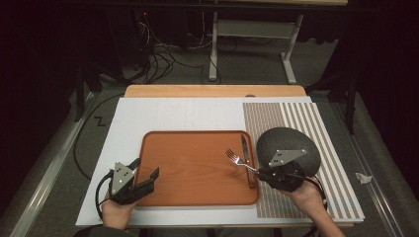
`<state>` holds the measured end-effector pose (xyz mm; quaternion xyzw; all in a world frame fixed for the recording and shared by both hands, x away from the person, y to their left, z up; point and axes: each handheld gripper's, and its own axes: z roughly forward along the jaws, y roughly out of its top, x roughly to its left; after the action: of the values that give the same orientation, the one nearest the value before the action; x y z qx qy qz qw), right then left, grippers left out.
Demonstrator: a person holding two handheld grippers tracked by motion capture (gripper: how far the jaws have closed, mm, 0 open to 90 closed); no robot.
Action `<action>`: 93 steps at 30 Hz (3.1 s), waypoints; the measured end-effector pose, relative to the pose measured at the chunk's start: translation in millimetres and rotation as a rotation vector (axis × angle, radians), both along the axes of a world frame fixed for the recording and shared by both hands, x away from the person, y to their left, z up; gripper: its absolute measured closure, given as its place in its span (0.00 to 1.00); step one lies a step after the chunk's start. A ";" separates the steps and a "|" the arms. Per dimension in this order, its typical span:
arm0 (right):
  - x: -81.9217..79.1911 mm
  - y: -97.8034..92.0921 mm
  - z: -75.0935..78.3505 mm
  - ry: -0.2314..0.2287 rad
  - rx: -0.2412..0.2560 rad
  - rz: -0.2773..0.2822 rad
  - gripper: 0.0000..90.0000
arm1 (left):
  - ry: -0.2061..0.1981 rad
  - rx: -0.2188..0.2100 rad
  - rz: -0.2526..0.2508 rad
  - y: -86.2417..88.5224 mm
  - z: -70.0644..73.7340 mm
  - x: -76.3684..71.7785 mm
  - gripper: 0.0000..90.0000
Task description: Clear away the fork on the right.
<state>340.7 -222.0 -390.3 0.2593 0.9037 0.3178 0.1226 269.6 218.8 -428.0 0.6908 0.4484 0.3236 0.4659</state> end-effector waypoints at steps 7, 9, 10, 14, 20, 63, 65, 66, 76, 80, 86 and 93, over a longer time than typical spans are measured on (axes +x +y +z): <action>3.4 8.7 0.4 0.004 0.012 -0.028 0.88 | -0.002 -0.003 0.002 0.4 0.2 -0.1 0.33; 4.4 11.1 0.1 0.007 0.010 -0.034 0.88 | -0.002 -0.003 0.002 0.5 0.2 -0.2 0.33; 4.8 12.3 -0.1 0.011 0.010 -0.035 0.88 | -0.002 -0.002 0.002 0.3 0.2 -0.2 0.33; 7.3 18.1 -1.1 0.019 0.010 -0.038 0.88 | -0.002 -0.002 0.001 0.3 0.1 -0.2 0.33; 11.5 28.9 -3.1 0.035 0.002 -0.035 0.88 | 0.000 -0.003 0.001 0.4 0.1 0.0 0.33; 36.7 93.3 -18.2 0.116 -0.107 -0.056 0.88 | 0.001 -0.007 -0.002 0.7 0.1 0.0 0.33; 36.3 96.5 -19.5 0.119 -0.114 -0.059 0.87 | 0.000 -0.007 -0.003 0.8 0.1 -0.1 0.33; 35.9 98.1 -20.0 0.121 -0.116 -0.058 0.87 | 0.000 -0.007 -0.003 0.8 0.1 0.0 0.33; 33.9 108.1 -24.4 0.136 -0.126 -0.052 0.87 | 0.000 -0.007 -0.004 0.3 0.0 -0.1 0.33; 34.0 108.5 -26.8 0.139 -0.128 -0.052 0.87 | 0.000 -0.008 -0.005 0.5 0.1 -0.2 0.33; 33.5 107.8 -28.7 0.138 -0.129 -0.049 0.80 | 0.000 -0.005 -0.006 0.3 0.2 -0.5 0.33; 30.8 104.6 -19.6 0.065 -0.097 -0.040 0.77 | 0.002 -0.002 -0.006 0.0 0.0 -0.3 0.33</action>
<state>371.5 -117.3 -409.9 0.2815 0.9161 0.2626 0.1119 269.3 218.8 -428.0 0.6919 0.4470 0.3210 0.4673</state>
